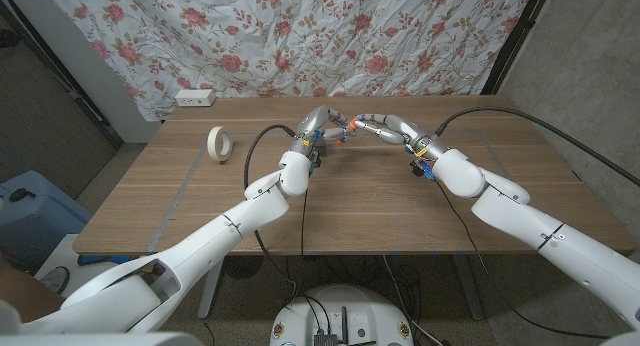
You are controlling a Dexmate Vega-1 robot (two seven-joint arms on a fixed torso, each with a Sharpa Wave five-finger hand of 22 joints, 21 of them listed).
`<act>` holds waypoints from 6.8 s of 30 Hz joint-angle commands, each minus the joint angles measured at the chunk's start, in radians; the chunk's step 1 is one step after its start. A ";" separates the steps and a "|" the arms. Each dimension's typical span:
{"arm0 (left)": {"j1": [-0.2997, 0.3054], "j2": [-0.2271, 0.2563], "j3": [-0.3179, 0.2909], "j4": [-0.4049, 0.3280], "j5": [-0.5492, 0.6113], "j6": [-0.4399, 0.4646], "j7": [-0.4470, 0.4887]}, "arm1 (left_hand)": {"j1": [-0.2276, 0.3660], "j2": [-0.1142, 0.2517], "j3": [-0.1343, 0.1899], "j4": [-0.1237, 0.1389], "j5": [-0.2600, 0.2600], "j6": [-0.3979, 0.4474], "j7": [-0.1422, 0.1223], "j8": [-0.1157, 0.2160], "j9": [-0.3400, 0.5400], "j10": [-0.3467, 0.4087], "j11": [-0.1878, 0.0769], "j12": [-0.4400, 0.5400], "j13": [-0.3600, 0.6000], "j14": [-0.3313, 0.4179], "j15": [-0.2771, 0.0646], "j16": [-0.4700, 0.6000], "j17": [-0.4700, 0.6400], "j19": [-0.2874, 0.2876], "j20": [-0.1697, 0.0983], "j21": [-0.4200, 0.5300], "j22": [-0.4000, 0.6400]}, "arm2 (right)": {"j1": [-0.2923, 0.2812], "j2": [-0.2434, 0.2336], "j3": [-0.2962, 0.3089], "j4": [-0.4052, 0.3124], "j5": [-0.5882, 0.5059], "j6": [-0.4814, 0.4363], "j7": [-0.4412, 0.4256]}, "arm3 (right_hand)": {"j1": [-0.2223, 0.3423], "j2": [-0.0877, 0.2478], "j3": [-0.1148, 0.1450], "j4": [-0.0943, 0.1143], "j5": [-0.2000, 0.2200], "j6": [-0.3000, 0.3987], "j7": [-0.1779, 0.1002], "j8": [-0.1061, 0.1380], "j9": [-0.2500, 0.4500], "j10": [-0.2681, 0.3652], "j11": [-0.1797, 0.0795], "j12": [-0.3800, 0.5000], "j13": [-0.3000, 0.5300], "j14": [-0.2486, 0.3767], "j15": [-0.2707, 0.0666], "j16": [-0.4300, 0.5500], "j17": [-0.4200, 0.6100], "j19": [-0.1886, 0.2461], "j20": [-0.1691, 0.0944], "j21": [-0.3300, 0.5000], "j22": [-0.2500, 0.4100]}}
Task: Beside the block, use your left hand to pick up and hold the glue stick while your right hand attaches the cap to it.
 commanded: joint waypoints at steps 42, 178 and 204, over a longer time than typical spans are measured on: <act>0.005 0.039 0.001 -0.036 0.009 0.003 -0.053 | 0.045 0.140 0.000 0.023 0.005 0.044 0.000 0.036 0.056 0.110 -0.117 -0.001 0.016 0.002 -0.155 -0.006 0.001 -0.001 -0.015 0.001 0.003 | -0.046 0.009 0.077 0.011 0.055 0.043 -0.102 | -0.012 0.004 -0.003 -0.012 0.005 0.012 -0.005 -0.001 0.005 0.013 0.004 0.005 0.003 0.009 -0.006 0.004 0.000 0.006 0.005 0.004 0.003; 0.073 0.491 -0.082 -0.336 0.433 -0.048 -0.551 | 0.073 0.085 -0.026 0.023 0.003 0.000 -0.072 0.021 0.039 0.034 -0.127 -0.027 0.006 -0.033 -0.143 -0.003 0.003 -0.002 -0.021 0.000 0.003 | -0.001 0.202 0.163 0.384 0.736 0.203 0.053 | -0.077 0.020 -0.020 -0.007 0.019 -0.188 0.043 -0.022 0.003 -0.167 0.106 -0.010 0.001 -0.031 -0.024 -0.024 -0.005 0.069 -0.094 -0.002 0.001; 0.149 0.452 -0.076 -0.279 0.530 -0.018 -0.481 | 0.069 0.086 -0.036 0.027 0.004 -0.010 -0.071 0.019 0.038 0.017 -0.127 -0.030 0.005 -0.033 -0.143 -0.002 0.004 -0.005 -0.021 0.001 0.003 | -0.014 0.221 0.156 0.379 0.769 0.175 0.034 | -0.091 0.031 -0.020 0.000 0.023 -0.199 0.078 -0.013 0.003 -0.186 0.117 -0.005 0.000 -0.038 -0.022 -0.029 -0.007 0.067 -0.110 -0.002 0.001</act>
